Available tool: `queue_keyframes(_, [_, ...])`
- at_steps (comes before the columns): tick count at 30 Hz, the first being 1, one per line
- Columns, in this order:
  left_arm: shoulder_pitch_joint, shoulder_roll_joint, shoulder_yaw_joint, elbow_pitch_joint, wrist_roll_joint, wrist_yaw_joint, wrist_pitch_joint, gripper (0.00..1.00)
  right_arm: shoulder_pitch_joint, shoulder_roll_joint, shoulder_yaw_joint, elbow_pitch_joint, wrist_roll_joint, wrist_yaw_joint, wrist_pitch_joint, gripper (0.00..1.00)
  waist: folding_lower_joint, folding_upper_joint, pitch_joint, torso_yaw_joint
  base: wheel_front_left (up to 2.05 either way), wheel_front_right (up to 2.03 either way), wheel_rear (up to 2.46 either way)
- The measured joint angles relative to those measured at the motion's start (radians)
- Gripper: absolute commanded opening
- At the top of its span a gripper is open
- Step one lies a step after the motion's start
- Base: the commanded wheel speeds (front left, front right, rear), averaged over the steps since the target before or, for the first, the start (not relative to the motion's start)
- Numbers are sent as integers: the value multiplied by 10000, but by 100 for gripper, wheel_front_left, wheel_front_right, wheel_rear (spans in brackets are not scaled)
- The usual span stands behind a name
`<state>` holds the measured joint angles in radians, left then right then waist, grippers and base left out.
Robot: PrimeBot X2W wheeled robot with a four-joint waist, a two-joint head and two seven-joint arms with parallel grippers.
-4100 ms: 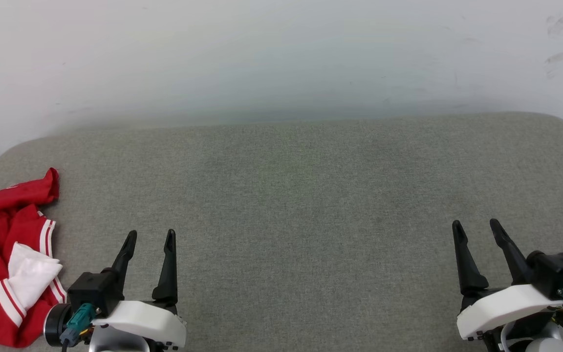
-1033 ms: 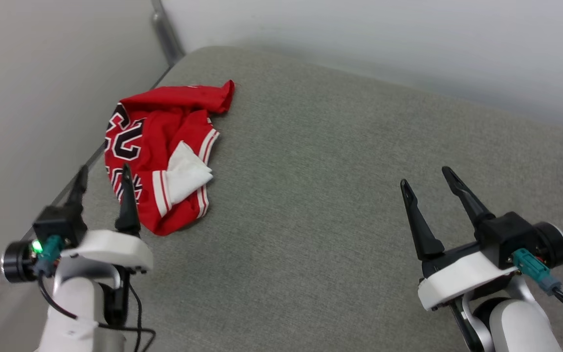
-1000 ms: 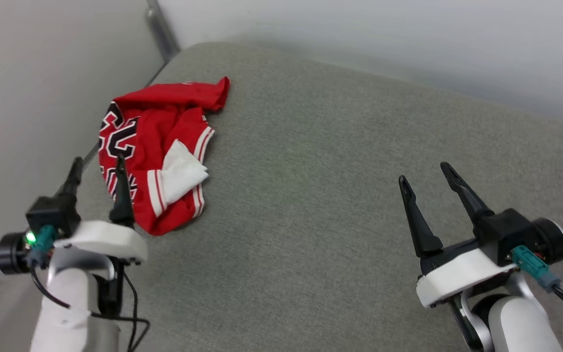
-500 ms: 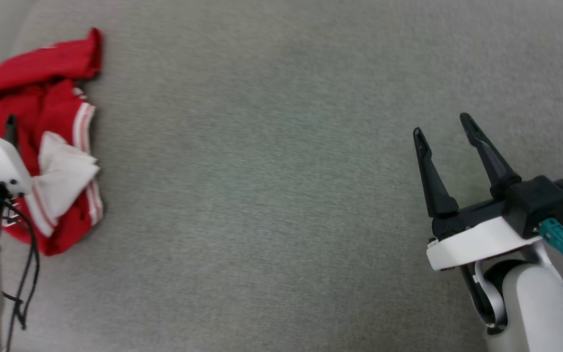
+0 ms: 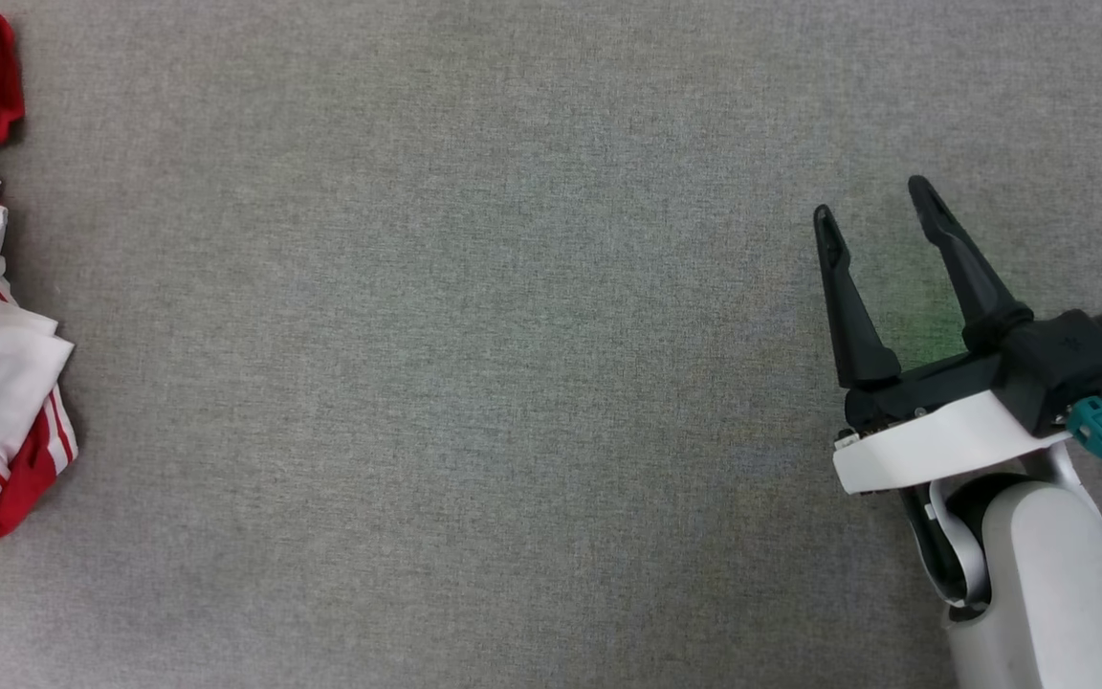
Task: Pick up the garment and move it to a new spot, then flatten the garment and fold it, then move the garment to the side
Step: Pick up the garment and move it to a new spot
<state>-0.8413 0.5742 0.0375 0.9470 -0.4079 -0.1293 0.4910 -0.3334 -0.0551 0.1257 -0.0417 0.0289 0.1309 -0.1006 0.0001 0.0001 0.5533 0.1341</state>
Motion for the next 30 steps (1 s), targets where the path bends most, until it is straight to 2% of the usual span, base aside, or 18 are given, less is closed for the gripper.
queue_keyframes(1, [3,21,-27,-8,-84,0,-8,38,-6,-2,-15,19,-2,0,-4,100,0,0,11,-10,0,0,0])
queue_keyframes(2, [13,27,-36,-8,-142,2,-69,0,-6,0,-27,50,-2,0,-6,100,0,0,-9,-11,0,0,0])
queue_keyframes(9, [278,-109,-196,63,12,161,-1536,0,59,6,-119,261,48,0,-69,100,1,-1,-494,62,0,0,0])
queue_keyframes(16, [473,-290,-362,-309,422,322,-4552,0,523,31,-290,633,328,0,-182,100,0,-1,-1595,251,0,0,0])
queue_keyframes(22, [703,-708,-334,-600,447,326,-6953,0,1210,35,-453,869,709,2,-242,100,-2,-1,-2823,411,0,0,0])
queue_keyframes(30, [1238,-1275,-543,-1969,621,307,-7496,0,2049,35,-665,895,1193,0,-169,100,-3,0,-4395,405,0,0,0])
